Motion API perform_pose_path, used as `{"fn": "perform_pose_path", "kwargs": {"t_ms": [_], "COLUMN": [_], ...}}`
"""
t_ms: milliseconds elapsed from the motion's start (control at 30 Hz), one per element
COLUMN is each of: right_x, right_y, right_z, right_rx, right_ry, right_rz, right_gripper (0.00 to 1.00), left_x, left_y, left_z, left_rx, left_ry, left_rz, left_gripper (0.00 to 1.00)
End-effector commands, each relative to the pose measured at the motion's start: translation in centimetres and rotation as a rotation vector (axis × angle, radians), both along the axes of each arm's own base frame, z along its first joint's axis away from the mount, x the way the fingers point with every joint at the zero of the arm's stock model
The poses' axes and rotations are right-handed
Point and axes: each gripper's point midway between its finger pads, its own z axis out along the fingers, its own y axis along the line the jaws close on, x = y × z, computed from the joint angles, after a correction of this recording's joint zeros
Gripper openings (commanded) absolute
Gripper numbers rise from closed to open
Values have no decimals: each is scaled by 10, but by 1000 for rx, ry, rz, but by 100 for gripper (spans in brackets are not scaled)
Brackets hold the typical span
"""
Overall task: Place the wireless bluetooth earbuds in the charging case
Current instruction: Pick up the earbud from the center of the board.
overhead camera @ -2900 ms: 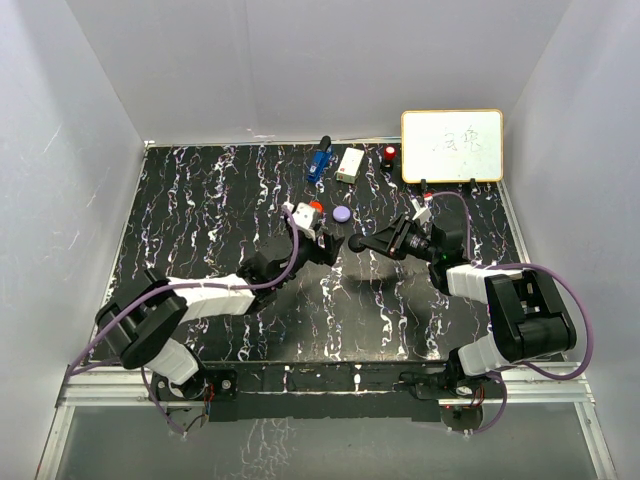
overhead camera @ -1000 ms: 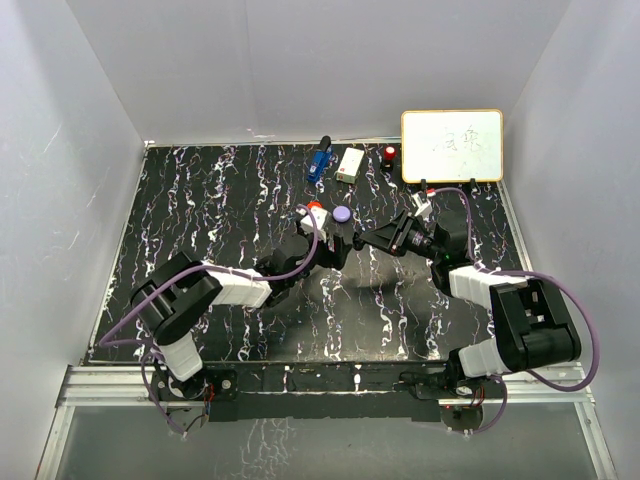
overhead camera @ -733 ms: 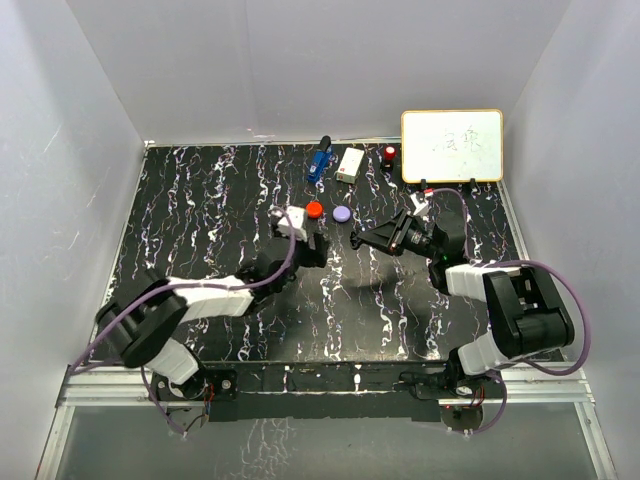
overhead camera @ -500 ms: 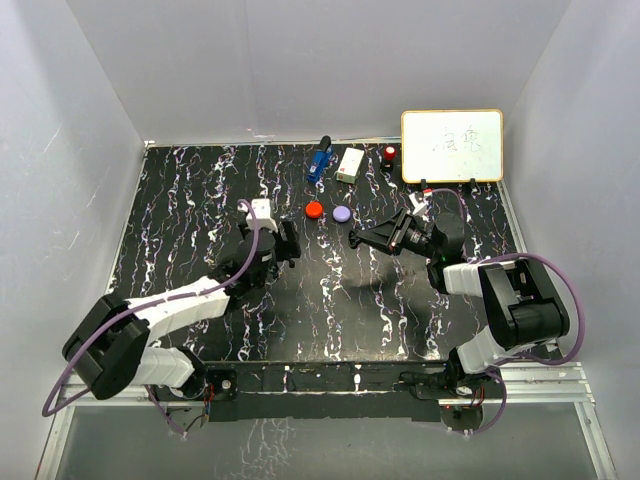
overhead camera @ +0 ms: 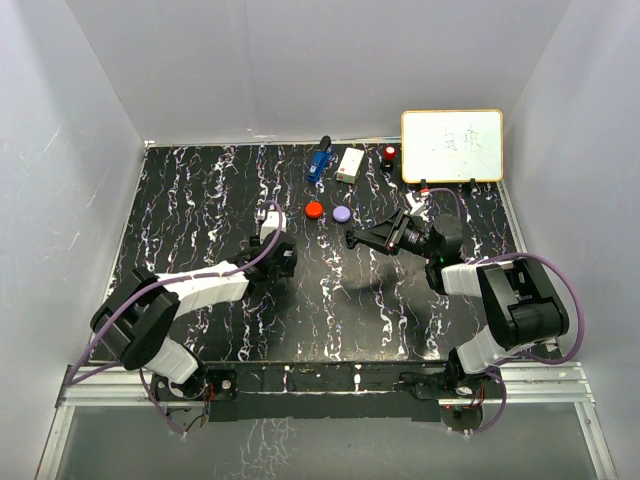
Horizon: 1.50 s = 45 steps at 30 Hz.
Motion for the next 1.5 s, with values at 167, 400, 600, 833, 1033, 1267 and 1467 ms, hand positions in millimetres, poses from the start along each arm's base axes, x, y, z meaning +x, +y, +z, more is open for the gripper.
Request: {"fn": "perform_pose_path", "kwargs": {"t_ms": [167, 400, 600, 833, 1033, 1267, 1467], "right_x": [-2, -4, -4, -4, -3, -3, -2], "right_y": [1, 1, 1, 1, 1, 2, 2], "right_z": [5, 5, 5, 6, 5, 5, 6], "right_rx": [10, 10, 11, 13, 12, 13, 17], "right_ry": [-59, -57, -57, -59, -58, -59, -58], "right_rz": [7, 9, 10, 10, 10, 12, 13], "right_gripper": [0, 0, 0, 0, 0, 0, 0], "left_x": [-4, -14, -23, -24, -28, -33, -37], "left_y": [-1, -4, -12, -14, -21, -27, -27], "left_z": [-1, -7, -15, -22, -27, -31, -30], "left_rx": [13, -12, -73, -82, -102, -129, -143], "left_ry": [45, 90, 124, 150, 191, 232, 250], "left_rz": [-3, -28, -51, -54, -65, -67, -54], "left_gripper": [52, 51, 52, 53, 53, 53, 53]}}
